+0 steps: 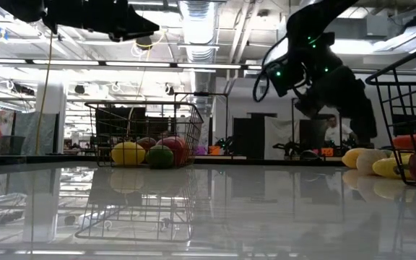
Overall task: Sort produce into baskets
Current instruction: Put the garlic into the right wire basket
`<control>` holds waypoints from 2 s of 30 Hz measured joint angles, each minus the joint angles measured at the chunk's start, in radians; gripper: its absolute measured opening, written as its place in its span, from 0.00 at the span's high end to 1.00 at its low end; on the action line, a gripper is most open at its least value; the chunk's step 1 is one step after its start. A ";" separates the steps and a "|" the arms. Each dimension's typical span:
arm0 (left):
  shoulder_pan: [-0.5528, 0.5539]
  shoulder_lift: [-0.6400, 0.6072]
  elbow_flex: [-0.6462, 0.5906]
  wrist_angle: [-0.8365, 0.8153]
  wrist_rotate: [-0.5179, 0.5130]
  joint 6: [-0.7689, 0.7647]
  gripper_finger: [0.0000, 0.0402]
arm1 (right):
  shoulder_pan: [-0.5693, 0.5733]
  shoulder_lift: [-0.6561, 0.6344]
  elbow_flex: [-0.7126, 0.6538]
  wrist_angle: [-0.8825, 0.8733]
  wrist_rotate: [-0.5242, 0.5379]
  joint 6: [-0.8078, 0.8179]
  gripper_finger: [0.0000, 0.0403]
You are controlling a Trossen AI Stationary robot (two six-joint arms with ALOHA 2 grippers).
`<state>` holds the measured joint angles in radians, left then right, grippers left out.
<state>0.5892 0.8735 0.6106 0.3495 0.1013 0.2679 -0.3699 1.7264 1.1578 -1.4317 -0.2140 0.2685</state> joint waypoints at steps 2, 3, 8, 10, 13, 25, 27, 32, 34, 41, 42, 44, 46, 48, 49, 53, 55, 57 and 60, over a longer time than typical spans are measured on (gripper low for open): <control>-0.002 -0.005 0.000 -0.005 0.000 -0.005 0.31 | 0.030 0.018 -0.002 0.023 -0.008 0.023 0.20; -0.002 -0.006 0.000 -0.008 0.000 -0.010 0.31 | 0.041 0.028 -0.002 0.033 -0.008 0.032 0.20; -0.002 -0.006 0.000 -0.015 0.008 -0.034 0.31 | 0.045 0.076 -0.002 0.054 -0.003 0.053 0.20; -0.002 -0.006 0.000 -0.032 0.008 -0.037 0.31 | 0.038 0.102 -0.002 0.065 0.003 0.054 0.20; -0.002 -0.008 0.000 -0.053 0.007 -0.046 0.31 | 0.025 0.143 -0.002 0.068 0.068 0.057 0.20; -0.002 -0.119 -0.001 -0.144 -0.019 -0.044 0.31 | 0.007 0.162 -0.059 0.086 0.107 0.060 0.28; -0.002 -0.135 -0.001 -0.155 -0.019 -0.045 0.31 | 0.007 0.162 -0.086 0.088 0.095 0.064 0.32; -0.002 -0.144 -0.001 -0.168 -0.019 -0.052 0.31 | 0.010 0.158 -0.101 0.090 0.084 0.064 0.42; -0.002 -0.144 -0.001 -0.168 -0.019 -0.055 0.31 | 0.016 0.158 -0.079 0.091 0.084 0.064 0.47; -0.002 -0.144 -0.001 -0.175 -0.039 -0.055 0.31 | 0.043 0.157 0.075 0.065 0.084 0.042 0.54; -0.002 -0.144 -0.001 -0.182 -0.041 -0.055 0.31 | 0.050 0.157 0.104 0.050 0.084 0.040 0.53; -0.002 -0.144 -0.001 -0.196 -0.043 -0.050 0.31 | 0.067 0.157 0.165 0.010 0.084 0.031 0.52; -0.002 -0.152 -0.001 -0.211 -0.060 -0.038 0.31 | 0.091 0.157 0.228 -0.017 0.084 0.022 0.51; -0.003 -0.168 -0.001 -0.222 -0.093 -0.027 0.31 | 0.115 0.157 0.297 -0.025 0.073 0.022 0.51; -0.003 -0.179 -0.001 -0.235 -0.108 -0.025 0.31 | 0.129 0.157 0.329 -0.033 0.058 0.022 0.51; -0.003 -0.244 -0.001 -0.293 -0.141 -0.035 0.31 | 0.197 0.156 0.455 -0.110 -0.031 0.066 0.52; -0.003 -0.277 -0.001 -0.300 -0.142 -0.057 0.31 | 0.241 0.155 0.500 -0.146 -0.055 0.105 0.51; -0.003 -0.306 -0.001 -0.312 -0.142 -0.078 0.31 | 0.285 0.128 0.517 -0.126 -0.096 0.152 0.50; -0.002 -0.336 -0.001 -0.329 -0.115 -0.102 0.31 | 0.352 0.091 0.535 -0.138 -0.127 0.227 0.50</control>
<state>0.5869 0.5373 0.6098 0.0203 -0.0138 0.1661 -0.0176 1.8179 1.6924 -1.5695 -0.3408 0.4953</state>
